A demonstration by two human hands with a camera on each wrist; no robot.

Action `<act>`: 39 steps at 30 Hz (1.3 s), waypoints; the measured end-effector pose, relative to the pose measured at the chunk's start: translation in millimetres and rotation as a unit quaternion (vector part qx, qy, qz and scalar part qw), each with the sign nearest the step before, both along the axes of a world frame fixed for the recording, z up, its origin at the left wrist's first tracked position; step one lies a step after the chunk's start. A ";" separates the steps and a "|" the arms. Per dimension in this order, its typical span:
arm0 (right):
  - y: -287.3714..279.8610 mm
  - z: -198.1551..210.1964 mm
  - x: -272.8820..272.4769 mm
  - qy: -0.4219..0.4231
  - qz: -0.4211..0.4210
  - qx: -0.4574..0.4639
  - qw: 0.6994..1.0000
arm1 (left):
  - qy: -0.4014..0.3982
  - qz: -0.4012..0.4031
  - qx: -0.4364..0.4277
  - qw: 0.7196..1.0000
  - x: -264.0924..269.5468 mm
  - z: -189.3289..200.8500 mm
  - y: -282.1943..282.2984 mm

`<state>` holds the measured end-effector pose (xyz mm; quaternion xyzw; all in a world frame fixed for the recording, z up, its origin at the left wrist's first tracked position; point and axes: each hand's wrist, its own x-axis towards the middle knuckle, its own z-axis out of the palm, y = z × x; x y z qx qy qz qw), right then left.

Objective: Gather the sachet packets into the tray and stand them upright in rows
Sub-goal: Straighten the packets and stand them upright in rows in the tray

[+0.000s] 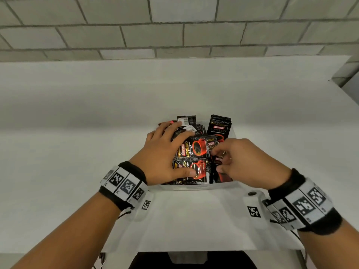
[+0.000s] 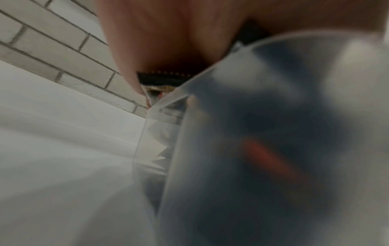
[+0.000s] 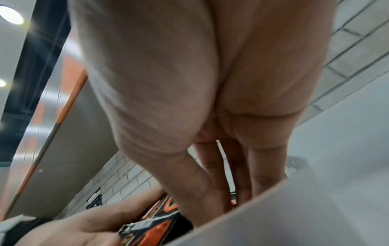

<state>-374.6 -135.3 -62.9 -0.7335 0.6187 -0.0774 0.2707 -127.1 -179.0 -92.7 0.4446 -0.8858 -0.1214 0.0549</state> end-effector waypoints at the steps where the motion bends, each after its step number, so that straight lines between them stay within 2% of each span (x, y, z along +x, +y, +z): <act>1: 1.2 0.4 -2.5 -0.006 0.007 0.004 1.000 | -0.006 0.001 0.000 1.000 1.2 -0.1 4.9; 7: 15.7 0.6 -0.5 -0.016 0.057 0.017 0.998 | -0.015 0.009 0.013 1.000 8.8 0.9 24.7; 10: 12.1 0.0 -4.0 -0.053 0.016 0.002 0.998 | 0.019 0.011 0.032 0.999 11.2 3.7 24.4; 12: 4.7 3.4 -8.7 -0.069 -0.013 -0.043 0.997 | 0.036 0.013 0.042 0.998 11.0 6.8 20.8; 14: -5.4 10.0 -12.7 -0.036 0.019 -0.066 0.997 | 0.038 0.014 0.044 0.998 9.7 11.7 17.1; 17: -18.4 10.5 -11.8 0.051 0.119 -0.008 0.992 | 0.056 -0.010 0.038 0.998 6.9 19.0 14.5; 21: -23.3 -5.1 -4.4 0.139 0.167 -0.022 0.976 | 0.029 -0.047 0.023 0.998 6.1 12.2 16.3; 23: -24.6 -6.6 -2.1 0.190 0.171 -0.032 0.966 | 0.015 -0.043 0.015 0.999 6.5 7.1 16.9; 29: -31.1 7.0 -3.7 0.227 0.184 0.019 0.956 | 0.048 -0.029 0.011 0.998 7.8 6.9 18.8; 34: -24.7 2.7 2.2 0.230 0.161 0.024 0.959 | 0.016 -0.035 0.010 0.999 7.3 3.8 19.0; 37: -25.2 -2.6 8.6 0.267 0.160 0.001 0.950 | -0.004 -0.048 0.011 0.999 6.3 6.4 19.6; 39: -29.1 -3.1 11.0 0.270 0.156 0.020 0.950 | -0.017 -0.048 0.013 0.999 7.0 6.0 18.9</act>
